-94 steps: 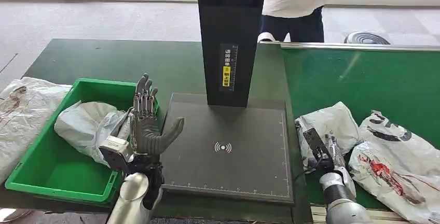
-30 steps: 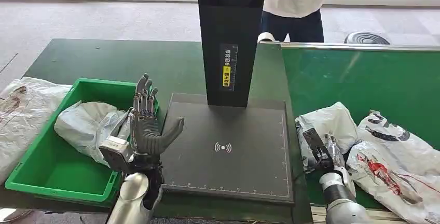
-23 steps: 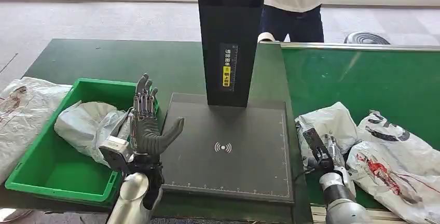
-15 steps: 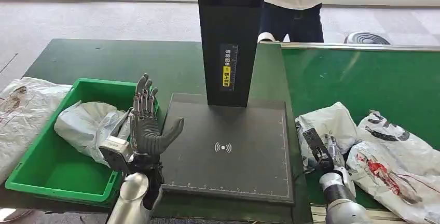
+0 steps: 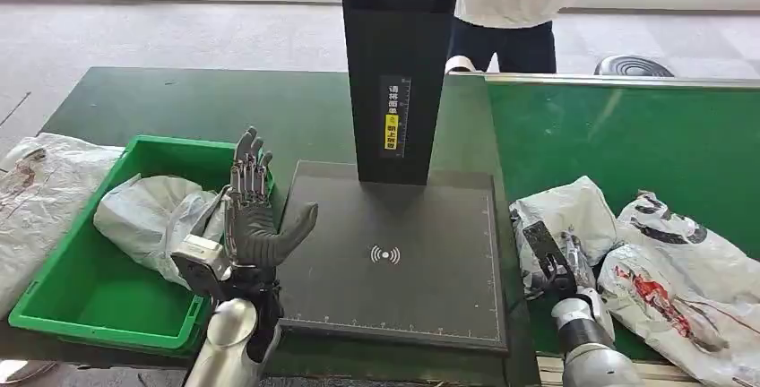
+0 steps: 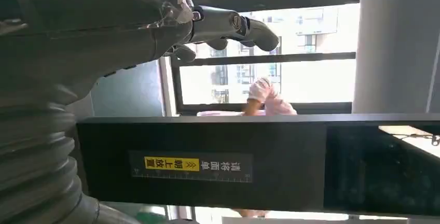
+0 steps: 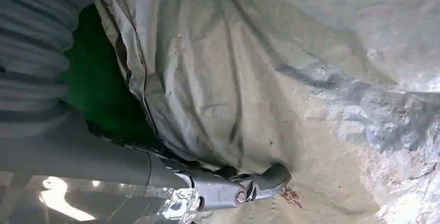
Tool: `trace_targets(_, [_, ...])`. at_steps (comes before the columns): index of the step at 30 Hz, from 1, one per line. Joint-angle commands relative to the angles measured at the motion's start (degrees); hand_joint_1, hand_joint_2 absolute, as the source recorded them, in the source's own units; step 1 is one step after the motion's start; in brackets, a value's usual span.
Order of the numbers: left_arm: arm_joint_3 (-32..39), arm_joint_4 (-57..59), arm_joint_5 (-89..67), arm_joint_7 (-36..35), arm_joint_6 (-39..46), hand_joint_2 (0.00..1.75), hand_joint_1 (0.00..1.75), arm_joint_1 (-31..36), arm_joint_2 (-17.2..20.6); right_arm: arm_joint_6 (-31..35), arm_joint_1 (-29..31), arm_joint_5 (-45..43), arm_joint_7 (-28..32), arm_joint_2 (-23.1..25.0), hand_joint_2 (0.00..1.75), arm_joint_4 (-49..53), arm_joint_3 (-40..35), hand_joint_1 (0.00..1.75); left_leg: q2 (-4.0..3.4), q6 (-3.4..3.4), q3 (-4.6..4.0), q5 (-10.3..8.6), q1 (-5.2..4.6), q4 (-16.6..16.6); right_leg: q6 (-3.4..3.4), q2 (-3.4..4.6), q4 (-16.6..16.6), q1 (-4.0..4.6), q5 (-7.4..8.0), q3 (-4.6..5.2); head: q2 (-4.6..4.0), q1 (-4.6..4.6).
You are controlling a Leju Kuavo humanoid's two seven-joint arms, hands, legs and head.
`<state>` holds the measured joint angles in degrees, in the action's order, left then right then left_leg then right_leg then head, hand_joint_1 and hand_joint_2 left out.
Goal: Moved the parcel from conveyor to table for the left to box.
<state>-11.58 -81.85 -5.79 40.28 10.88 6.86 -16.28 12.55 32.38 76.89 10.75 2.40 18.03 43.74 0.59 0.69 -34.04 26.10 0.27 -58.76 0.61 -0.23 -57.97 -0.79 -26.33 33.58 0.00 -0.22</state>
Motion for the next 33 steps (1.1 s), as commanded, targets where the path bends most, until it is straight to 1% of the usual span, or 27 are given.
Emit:
trace_targets(1, [-1.82, 1.49, 0.24, -0.28, 0.1, 1.75, 0.0, -4.0, -1.91, -0.37, 0.11, 0.04, -0.51, -0.53, 1.75, -3.12, -0.88, 0.0, -0.11, -0.02, 0.18, -0.01, 0.0, 0.2, -0.03, 0.07, 0.24, 0.01, 0.05, -0.18, 0.0, 0.0])
trace_targets(33, [-1.82, 1.49, 0.24, -0.28, 0.1, 1.75, 0.0, -4.0, -1.91, -0.37, 0.11, 0.04, -0.51, -0.53, 1.75, -3.12, -0.88, 0.0, -0.1, -0.02, 0.17, 0.01, -0.01, 0.16, -0.02, 0.07, 0.19, 0.0, 0.03, -0.15, 0.0, 0.0])
